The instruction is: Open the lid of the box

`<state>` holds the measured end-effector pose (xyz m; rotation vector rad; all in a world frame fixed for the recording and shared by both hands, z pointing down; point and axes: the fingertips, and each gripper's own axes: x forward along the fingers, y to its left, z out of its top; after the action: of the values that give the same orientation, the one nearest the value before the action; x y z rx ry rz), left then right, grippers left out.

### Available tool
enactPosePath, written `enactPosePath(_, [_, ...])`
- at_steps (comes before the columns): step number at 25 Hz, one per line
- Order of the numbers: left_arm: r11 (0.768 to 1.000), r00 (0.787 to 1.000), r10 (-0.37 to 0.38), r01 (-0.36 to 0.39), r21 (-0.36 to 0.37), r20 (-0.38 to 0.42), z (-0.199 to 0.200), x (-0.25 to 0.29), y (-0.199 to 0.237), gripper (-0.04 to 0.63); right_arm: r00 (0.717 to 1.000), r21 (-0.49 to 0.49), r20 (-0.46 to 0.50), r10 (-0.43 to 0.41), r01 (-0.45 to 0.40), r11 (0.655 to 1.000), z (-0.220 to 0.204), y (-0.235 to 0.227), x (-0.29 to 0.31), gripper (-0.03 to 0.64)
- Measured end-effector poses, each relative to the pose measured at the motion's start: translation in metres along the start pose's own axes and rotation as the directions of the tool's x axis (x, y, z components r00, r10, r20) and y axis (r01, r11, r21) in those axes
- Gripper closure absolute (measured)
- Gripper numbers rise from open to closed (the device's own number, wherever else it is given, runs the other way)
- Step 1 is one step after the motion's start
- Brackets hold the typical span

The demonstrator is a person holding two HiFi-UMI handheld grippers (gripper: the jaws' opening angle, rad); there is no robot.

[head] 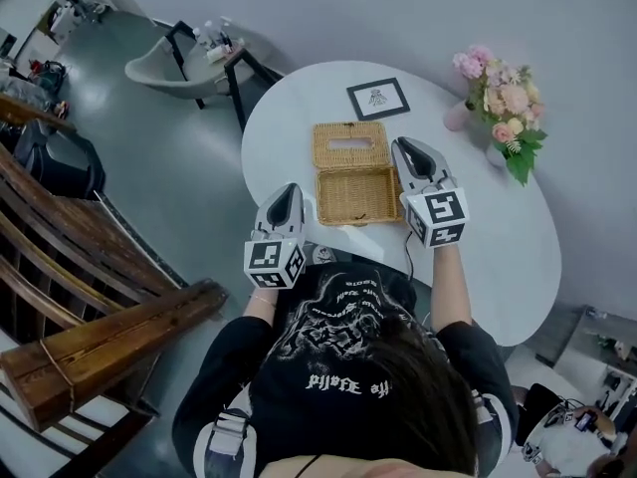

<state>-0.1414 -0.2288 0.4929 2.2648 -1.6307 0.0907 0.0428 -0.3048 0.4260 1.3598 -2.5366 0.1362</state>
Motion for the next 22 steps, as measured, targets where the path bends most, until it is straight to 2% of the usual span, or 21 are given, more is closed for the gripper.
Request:
enactPosePath(4, [1.000,1.000,-0.001,0.001,0.013,0.012,-0.003,-0.005,-0.008,0.572,0.998,0.043,0.014,-0.058,0.058,0.997,-0.024,0.006,-0.018,0.574])
enactPosePath(11, [1.000,1.000,-0.001,0.001,0.020,0.013,-0.013,-0.010,-0.014,0.572,0.994,0.063,-0.006,-0.106,0.106,0.992,-0.052,0.023,-0.033,0.584])
enactPosePath(15, [1.000,1.000,-0.008,0.008,0.012,0.019,-0.015,-0.014,-0.018,0.572,0.992,0.109,-0.005,-0.126,0.126,0.986,-0.066,0.030,-0.041,0.591])
enactPosePath(22, [1.000,1.000,-0.007,0.007,-0.006,0.012,-0.022,-0.013,-0.022,0.572,0.992,0.070,0.001,-0.123,0.122,0.990,-0.069,0.032,-0.046,0.592])
